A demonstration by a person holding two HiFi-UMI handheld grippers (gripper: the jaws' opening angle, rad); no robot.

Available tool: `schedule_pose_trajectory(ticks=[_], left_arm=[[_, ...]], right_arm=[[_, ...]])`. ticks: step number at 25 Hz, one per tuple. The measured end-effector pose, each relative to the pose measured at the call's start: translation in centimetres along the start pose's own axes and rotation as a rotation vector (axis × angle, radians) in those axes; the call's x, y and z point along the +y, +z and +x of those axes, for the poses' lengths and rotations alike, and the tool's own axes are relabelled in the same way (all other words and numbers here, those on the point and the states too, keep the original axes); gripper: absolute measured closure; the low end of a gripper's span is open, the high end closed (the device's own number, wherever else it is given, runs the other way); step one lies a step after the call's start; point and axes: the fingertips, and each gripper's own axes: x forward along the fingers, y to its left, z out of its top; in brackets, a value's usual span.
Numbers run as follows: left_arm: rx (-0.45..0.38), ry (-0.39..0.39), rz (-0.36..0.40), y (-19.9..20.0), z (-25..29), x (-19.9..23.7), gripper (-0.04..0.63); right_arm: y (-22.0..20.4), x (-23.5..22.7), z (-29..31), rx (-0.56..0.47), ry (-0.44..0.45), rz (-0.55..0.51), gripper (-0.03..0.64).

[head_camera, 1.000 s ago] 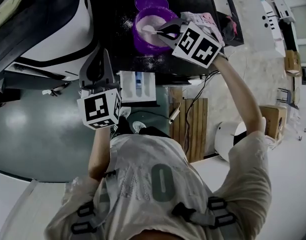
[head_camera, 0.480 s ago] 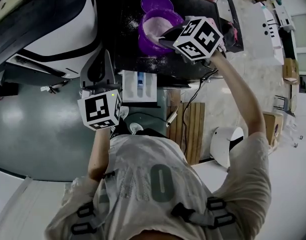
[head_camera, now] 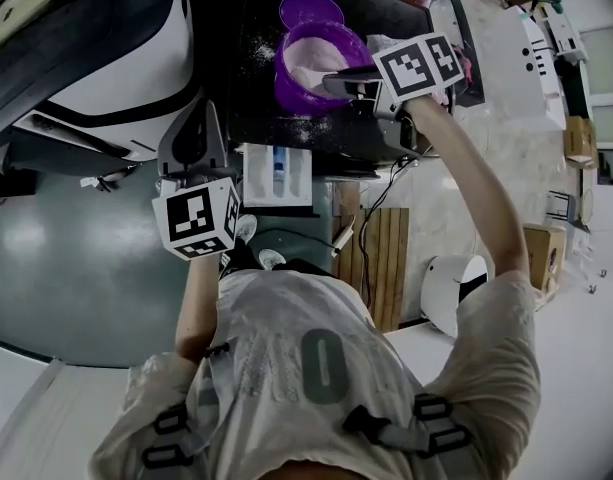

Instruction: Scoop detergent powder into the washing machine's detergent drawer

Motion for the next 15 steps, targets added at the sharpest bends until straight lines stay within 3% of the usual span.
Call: schedule_pose_trajectory(ticks=[7, 15], left_arm=[[-0.004, -0.024, 0.011, 0.3, 0.1, -0.8, 0.575], [-0.009, -0.059, 0.045, 0.9, 0.4, -2.3, 0.575]], right_arm=[[-0.5, -1.4, -2.0, -0.178, 0.088, 0.305, 0.606], [-0.7, -2.0, -3.7, -0.453, 0.191, 0.564, 0.606]])
